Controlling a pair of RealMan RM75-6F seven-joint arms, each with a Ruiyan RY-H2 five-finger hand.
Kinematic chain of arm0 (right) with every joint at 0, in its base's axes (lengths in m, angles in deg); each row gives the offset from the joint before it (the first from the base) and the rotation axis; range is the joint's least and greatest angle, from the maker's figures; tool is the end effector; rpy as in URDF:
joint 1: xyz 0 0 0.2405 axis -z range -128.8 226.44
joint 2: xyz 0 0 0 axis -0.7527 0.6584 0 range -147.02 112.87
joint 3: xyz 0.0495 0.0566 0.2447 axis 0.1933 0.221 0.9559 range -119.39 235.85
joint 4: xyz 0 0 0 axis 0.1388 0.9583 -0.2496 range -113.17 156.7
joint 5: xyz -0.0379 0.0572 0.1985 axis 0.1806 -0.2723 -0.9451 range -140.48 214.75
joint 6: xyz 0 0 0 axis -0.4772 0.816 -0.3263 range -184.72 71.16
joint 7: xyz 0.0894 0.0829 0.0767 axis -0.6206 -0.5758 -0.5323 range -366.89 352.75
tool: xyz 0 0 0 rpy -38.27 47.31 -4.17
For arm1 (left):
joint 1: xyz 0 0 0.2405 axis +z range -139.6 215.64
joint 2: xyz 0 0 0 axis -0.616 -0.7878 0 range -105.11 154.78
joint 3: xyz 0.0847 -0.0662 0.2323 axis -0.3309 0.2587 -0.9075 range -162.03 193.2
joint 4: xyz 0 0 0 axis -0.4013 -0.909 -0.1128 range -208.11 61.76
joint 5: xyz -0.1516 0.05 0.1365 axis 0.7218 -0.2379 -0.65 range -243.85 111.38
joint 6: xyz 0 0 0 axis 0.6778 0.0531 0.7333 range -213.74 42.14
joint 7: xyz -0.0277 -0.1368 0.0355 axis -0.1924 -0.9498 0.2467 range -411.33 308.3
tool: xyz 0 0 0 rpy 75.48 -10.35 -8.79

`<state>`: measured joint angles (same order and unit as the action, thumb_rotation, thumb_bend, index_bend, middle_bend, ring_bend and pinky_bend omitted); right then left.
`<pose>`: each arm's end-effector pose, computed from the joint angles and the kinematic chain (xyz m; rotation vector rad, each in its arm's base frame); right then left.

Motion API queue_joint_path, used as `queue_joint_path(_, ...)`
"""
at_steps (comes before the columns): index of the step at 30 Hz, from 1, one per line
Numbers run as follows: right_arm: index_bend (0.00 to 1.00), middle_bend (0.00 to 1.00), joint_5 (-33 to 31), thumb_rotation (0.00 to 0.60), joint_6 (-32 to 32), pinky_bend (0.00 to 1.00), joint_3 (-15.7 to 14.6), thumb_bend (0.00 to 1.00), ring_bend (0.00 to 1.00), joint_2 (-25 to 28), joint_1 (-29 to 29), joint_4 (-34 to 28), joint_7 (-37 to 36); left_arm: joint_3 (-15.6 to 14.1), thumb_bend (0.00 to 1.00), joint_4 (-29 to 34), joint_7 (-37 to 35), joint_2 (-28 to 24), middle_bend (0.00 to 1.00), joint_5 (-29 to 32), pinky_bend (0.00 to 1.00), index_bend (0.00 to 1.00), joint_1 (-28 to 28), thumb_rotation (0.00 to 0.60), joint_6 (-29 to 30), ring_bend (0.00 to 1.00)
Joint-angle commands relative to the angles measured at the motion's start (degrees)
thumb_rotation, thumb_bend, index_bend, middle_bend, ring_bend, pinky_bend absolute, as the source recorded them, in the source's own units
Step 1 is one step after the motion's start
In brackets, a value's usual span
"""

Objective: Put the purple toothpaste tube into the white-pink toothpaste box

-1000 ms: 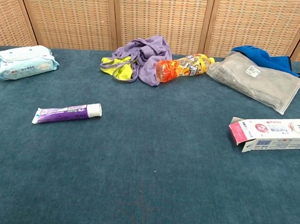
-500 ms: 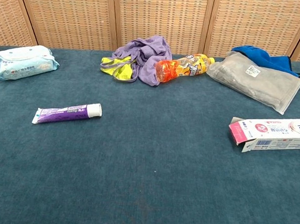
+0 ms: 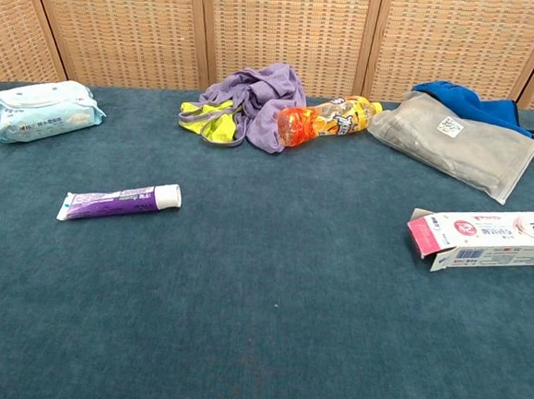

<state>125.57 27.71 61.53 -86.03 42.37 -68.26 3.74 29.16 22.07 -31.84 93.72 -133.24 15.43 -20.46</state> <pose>-0.3002 -0.1909 0.1329 1.4813 -0.7556 0.8399 -0.2524 0.3015 0.1204 -1.5066 -0.8782 -0.7890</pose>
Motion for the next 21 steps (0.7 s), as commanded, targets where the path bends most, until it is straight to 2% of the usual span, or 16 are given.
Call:
queue_joint_path(1, 0.0, 0.0, -0.04, 0.6, -0.05, 0.0, 0.03, 0.06, 0.0, -0.03, -0.06, 0.01, 0.04, 0.48, 0.19, -1.0, 5.35, 2.42, 0.23, 4.15, 0.23, 0.36, -3.79, 0.6, -3.13, 0.18)
queue_joint_path(11, 0.0, 0.0, -0.07, 0.6, -0.07, 0.0, 0.06, 0.06, 0.0, 0.09, -0.15, 0.01, -0.9, 0.48, 0.19, -4.97, 17.06, 9.14, 0.24, 15.69, 0.24, 0.38, -10.38, 0.6, -5.26, 0.2)
queue_joint_path(21, 0.0, 0.0, 0.37, 0.6, -0.42, 0.0, -0.19, 0.06, 0.0, 0.11, -0.42, 0.3, -1.43, 0.12, 0.19, -7.79, 23.31, 14.11, 0.25, 24.17, 0.24, 0.4, -15.0, 0.6, -6.19, 0.2)
